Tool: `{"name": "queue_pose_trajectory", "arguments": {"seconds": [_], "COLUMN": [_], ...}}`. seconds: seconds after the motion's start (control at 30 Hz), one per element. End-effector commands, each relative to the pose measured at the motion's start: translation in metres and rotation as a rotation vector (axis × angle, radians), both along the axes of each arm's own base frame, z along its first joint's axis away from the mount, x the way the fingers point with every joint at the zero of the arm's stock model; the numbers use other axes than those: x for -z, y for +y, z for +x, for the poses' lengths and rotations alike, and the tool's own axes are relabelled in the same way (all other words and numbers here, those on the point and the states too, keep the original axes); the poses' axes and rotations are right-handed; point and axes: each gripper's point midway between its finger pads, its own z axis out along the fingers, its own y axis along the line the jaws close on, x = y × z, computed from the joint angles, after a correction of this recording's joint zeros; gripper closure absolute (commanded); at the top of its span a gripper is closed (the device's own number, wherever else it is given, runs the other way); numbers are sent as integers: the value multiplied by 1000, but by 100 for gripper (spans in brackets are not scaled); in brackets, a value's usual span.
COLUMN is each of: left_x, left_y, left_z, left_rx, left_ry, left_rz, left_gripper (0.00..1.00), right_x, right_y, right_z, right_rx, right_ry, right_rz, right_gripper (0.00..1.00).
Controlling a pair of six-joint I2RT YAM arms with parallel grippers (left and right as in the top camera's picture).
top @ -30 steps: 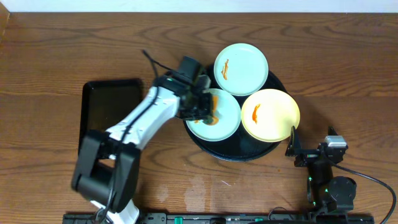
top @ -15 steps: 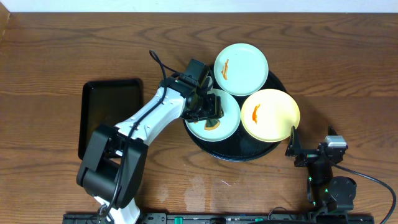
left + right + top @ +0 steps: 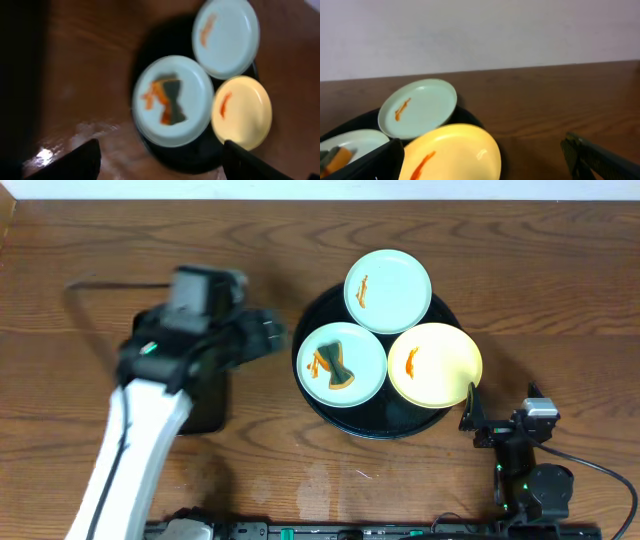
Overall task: Clean dirty plates on tray and stack at the side
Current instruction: 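Reach the right gripper to the rear pale green plate rim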
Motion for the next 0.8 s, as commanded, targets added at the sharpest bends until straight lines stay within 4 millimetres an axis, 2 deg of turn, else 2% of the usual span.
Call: {"name": "queue_pose_trajectory", "arguments": {"seconds": [0.0,0.1,0.17,0.23,0.3,0.4,0.57,0.63,0.77], "left_x": [-12,-14,-10,-6,-2,4,13,16,19], "left_y": [29,33,34,34,34,34,33,33,33], "left_z": [-12,-23,-27,-29,-29,-27,-24,-22,-21], "left_rx": [-81,-90,-86,-85,-85,-84,-83,-83,-82], "left_ry": [-24,-14,10,33,52,71,104,116,127], "left_rz": [55,58,64,68,71,75,80,82,84], "left_gripper": [22,22,23,22,22,23,22,22,22], "right_x": [-11,-27,-47,-68,-85,-108,-142,-150,-163], "right_y": [0,16,46,69,77,81,94,98,100], "right_z": [0,-2,-11,-25,-33,-39,-36,-27,1], "right_rx": [-4,-97,-283,-435,-486,-510,-593,-639,-673], "right_ry": [-46,-103,-167,-262,-314,-303,-133,7,322], "right_rz": [-3,83,145,88,63,40,-119,-139,-55], "right_gripper": [1,1,1,1,1,1,1,1,1]}}
